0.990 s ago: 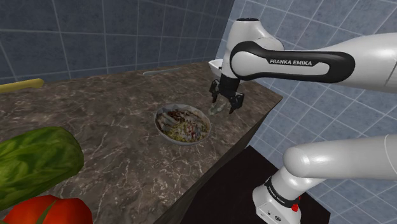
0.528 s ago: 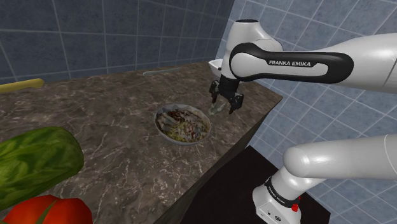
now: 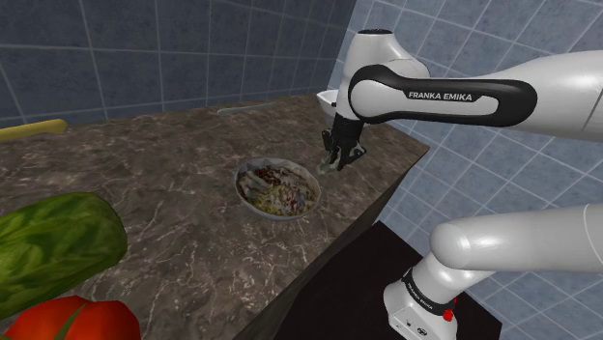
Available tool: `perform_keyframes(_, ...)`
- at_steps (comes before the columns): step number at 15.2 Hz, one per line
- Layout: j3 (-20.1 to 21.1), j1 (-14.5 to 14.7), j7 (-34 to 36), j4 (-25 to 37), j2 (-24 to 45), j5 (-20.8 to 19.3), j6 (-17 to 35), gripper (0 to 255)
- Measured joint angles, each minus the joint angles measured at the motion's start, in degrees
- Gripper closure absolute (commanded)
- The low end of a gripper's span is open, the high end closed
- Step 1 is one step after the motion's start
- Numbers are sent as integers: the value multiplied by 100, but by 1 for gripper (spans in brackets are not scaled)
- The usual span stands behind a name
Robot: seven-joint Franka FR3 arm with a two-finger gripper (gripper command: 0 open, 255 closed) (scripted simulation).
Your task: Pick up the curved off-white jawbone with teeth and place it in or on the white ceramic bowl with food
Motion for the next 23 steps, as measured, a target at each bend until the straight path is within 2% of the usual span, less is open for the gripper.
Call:
perform_keyframes(6,-51,-8,-14,196,-25,-27,-219,255)
perform_keyframes(23,-363,-110,-142,1484,-32,-228,-1517,255)
